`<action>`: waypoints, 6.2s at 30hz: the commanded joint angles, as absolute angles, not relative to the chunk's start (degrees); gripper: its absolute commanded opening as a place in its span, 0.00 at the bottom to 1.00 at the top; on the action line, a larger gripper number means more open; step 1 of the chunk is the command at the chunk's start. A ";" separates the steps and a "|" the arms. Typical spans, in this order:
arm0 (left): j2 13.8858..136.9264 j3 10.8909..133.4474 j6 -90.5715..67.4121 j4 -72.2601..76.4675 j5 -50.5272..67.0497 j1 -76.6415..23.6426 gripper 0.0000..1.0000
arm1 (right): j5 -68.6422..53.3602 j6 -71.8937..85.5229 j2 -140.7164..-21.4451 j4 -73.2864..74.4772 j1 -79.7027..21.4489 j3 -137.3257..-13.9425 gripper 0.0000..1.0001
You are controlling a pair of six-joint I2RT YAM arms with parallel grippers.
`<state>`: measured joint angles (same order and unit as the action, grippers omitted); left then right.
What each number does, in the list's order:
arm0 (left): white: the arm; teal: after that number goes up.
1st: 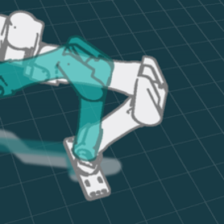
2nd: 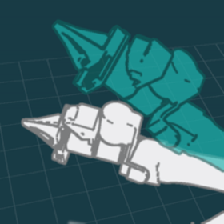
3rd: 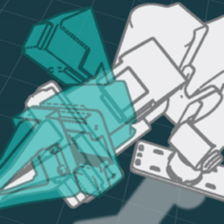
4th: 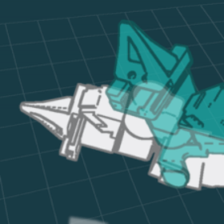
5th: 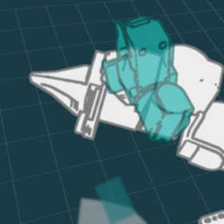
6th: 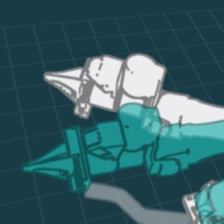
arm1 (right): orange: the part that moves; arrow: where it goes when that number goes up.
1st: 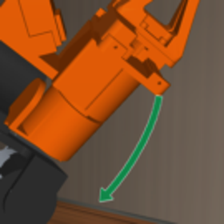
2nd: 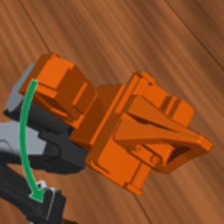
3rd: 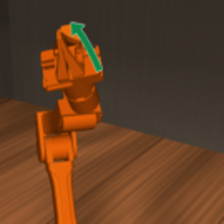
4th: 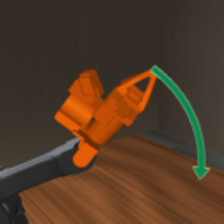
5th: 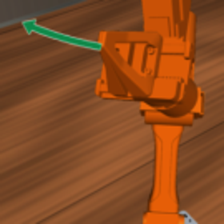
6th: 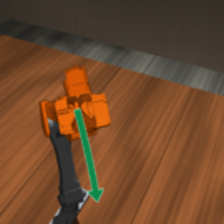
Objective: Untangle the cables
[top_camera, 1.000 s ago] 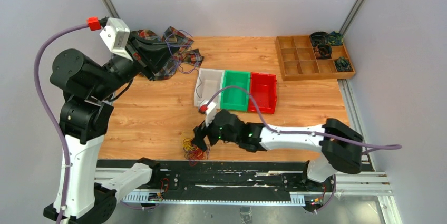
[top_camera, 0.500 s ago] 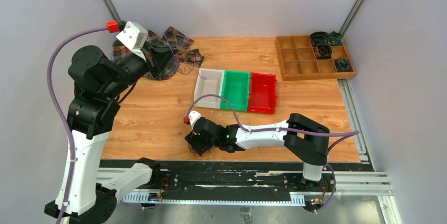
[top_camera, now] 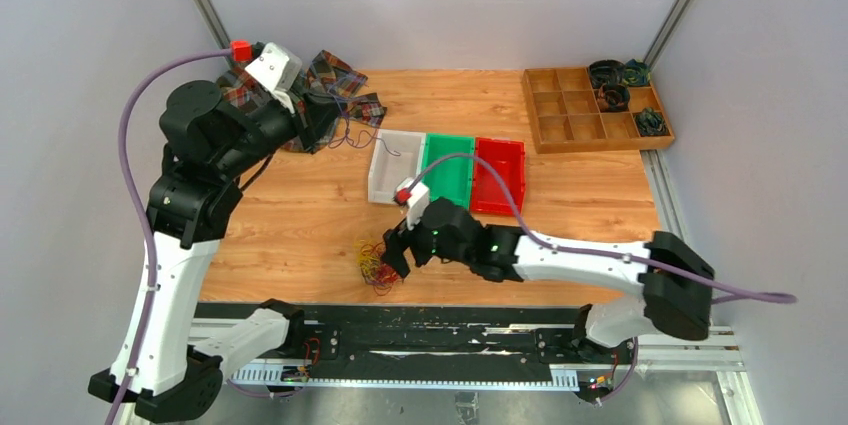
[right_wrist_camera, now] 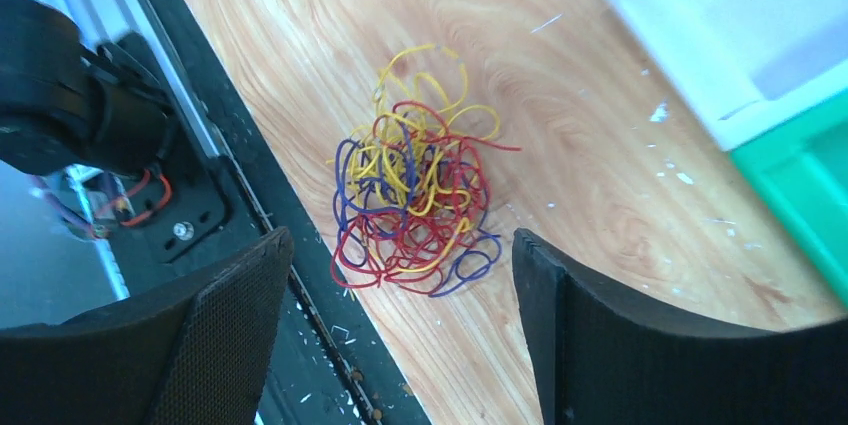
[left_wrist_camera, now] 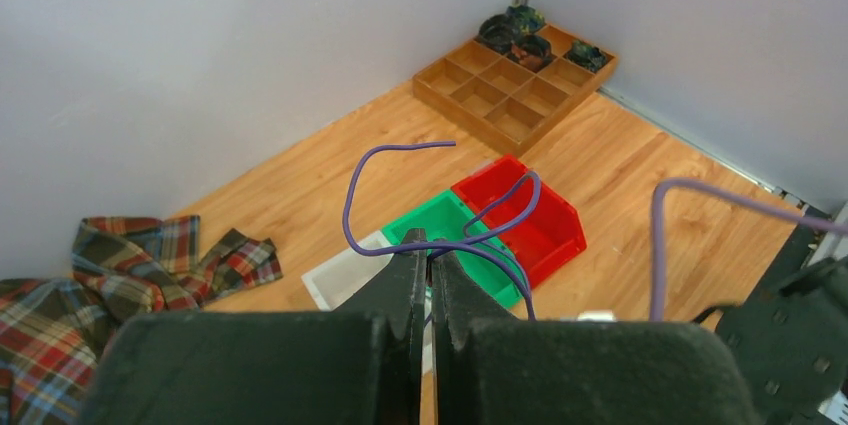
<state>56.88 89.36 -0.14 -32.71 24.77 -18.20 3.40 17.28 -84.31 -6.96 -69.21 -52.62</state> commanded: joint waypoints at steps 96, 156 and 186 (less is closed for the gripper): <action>74.46 63.99 51.54 -66.09 40.25 -22.95 0.64 | -0.16 28.37 -63.03 7.22 -37.76 -46.34 0.69; 60.85 77.93 18.42 -56.69 26.28 -32.87 0.01 | -2.47 23.53 -67.29 -8.81 -56.95 -54.25 0.76; 60.81 83.68 12.29 -58.01 34.10 -32.87 0.01 | 5.90 26.77 -80.39 -22.04 -60.92 -58.76 0.70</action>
<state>61.17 80.86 14.17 -57.23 29.39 -32.45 3.18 25.12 -78.17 -17.67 -60.38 -56.27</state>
